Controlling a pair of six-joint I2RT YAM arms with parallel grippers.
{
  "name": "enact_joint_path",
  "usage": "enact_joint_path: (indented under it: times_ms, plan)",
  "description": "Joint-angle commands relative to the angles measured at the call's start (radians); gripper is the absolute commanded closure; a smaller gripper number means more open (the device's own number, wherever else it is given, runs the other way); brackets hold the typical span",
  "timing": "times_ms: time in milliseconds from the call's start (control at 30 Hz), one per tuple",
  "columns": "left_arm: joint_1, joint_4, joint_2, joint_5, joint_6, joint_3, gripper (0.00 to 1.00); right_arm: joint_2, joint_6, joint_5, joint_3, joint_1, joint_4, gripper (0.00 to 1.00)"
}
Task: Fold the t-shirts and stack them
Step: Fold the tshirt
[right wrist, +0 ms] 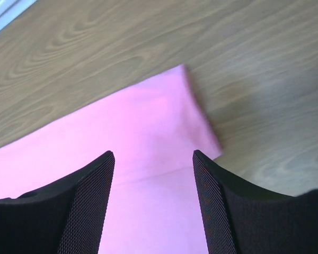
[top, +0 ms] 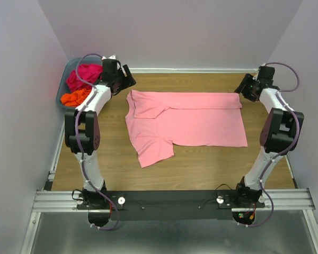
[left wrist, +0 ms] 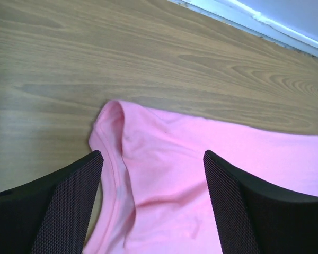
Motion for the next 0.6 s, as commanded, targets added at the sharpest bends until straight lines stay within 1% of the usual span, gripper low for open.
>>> enact_joint_path:
  times_ms: [0,67,167,267,367,500,567]
  plan:
    - [-0.05,-0.026,-0.116,-0.099,0.047,-0.094,0.2,-0.1,0.025,0.136,-0.08,0.089,-0.039,0.32]
    - [-0.06,-0.014,-0.162,-0.093,0.04,-0.166,0.28,-0.134,0.043,0.103,-0.106,0.121,-0.041,0.35]
    - [-0.069,0.003,-0.185,-0.062,0.024,-0.258,0.29,-0.166,0.068,0.061,-0.168,0.172,-0.041,0.36]
    - [-0.069,0.031,-0.181,-0.035,-0.003,-0.332,0.37,-0.182,0.079,0.037,-0.233,0.212,-0.039,0.36]
    - [-0.069,0.075,-0.159,0.002,-0.023,-0.363,0.38,-0.194,0.085,0.02,-0.286,0.226,-0.039,0.36]
    - [-0.074,0.084,-0.126,0.022,-0.026,-0.36,0.38,-0.205,0.065,0.011,-0.324,0.23,-0.039,0.36]
    - [-0.078,0.089,-0.116,0.034,-0.025,-0.36,0.38,-0.203,0.051,-0.037,-0.327,0.235,-0.036,0.37]
